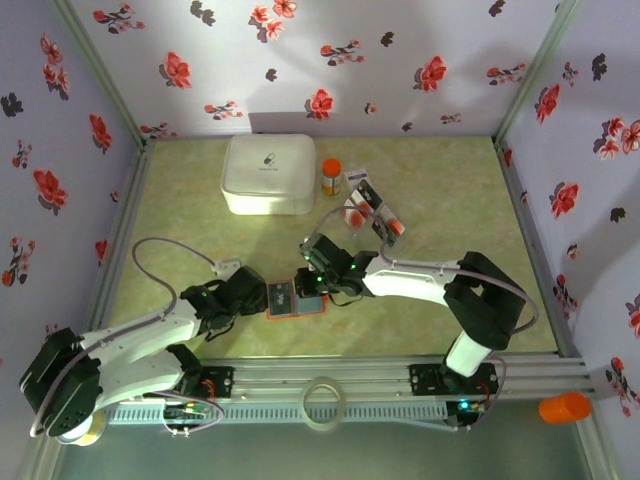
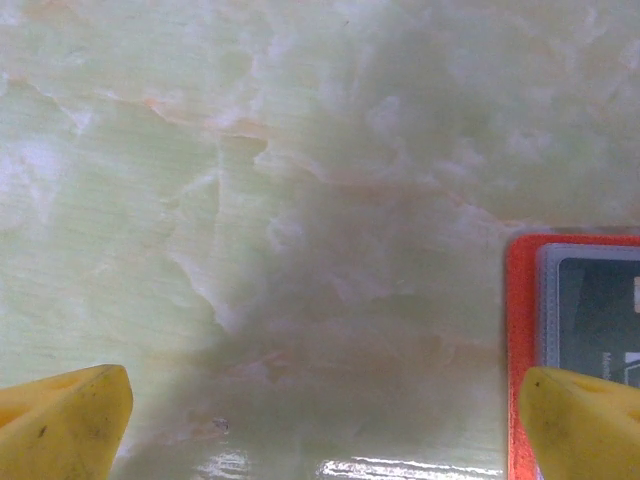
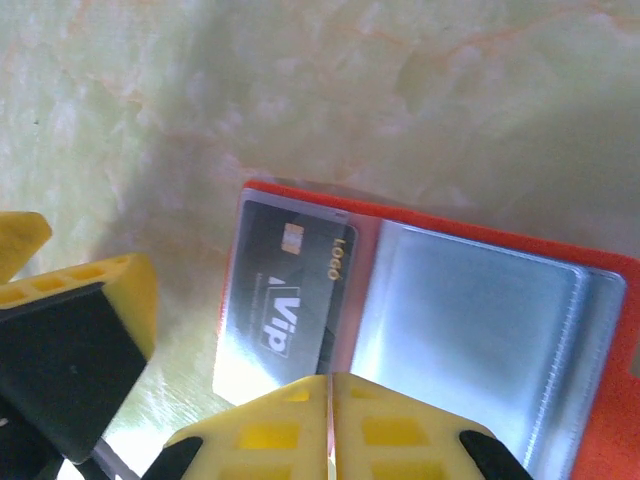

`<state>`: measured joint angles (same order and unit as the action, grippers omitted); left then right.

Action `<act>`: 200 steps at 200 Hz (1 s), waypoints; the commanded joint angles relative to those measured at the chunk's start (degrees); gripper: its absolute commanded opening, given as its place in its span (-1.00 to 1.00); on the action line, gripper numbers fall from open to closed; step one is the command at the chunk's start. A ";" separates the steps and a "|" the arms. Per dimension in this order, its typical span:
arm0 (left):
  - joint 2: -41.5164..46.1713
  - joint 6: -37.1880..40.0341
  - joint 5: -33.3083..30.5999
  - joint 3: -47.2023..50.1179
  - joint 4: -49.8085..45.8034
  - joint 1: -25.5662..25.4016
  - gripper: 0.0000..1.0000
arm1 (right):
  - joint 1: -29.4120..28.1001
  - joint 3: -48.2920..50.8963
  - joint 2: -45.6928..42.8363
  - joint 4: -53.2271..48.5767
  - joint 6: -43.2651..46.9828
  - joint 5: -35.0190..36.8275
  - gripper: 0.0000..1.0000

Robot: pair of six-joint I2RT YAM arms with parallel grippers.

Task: Put the credit cards into the card holder
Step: Insert the credit card into the card slot, then flip over the card slot on the card holder.

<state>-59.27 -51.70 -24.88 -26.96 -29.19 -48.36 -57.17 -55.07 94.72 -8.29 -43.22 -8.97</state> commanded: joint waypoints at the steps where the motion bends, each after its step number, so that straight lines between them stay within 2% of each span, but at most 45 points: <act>1: 0.48 2.54 -0.69 -2.65 -1.59 0.41 0.99 | 0.81 1.34 -2.23 -2.33 1.61 2.07 -0.77; 80: -3.08 5.58 2.34 -6.92 1.77 -0.08 0.99 | 3.63 3.92 -2.58 -1.86 3.11 3.52 -0.75; 146: -7.04 1.94 2.29 -7.93 5.23 -5.38 0.99 | 5.66 2.48 -2.36 -4.11 5.57 3.44 -0.75; 200: -9.22 -0.74 1.55 -7.75 7.36 -8.78 0.99 | 6.05 -2.57 1.40 -6.73 8.09 0.34 -0.75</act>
<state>-67.35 -50.15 -22.44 -33.50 -23.14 -55.94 -51.35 -54.48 93.93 -12.82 -37.45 -7.35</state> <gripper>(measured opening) 0.997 0.125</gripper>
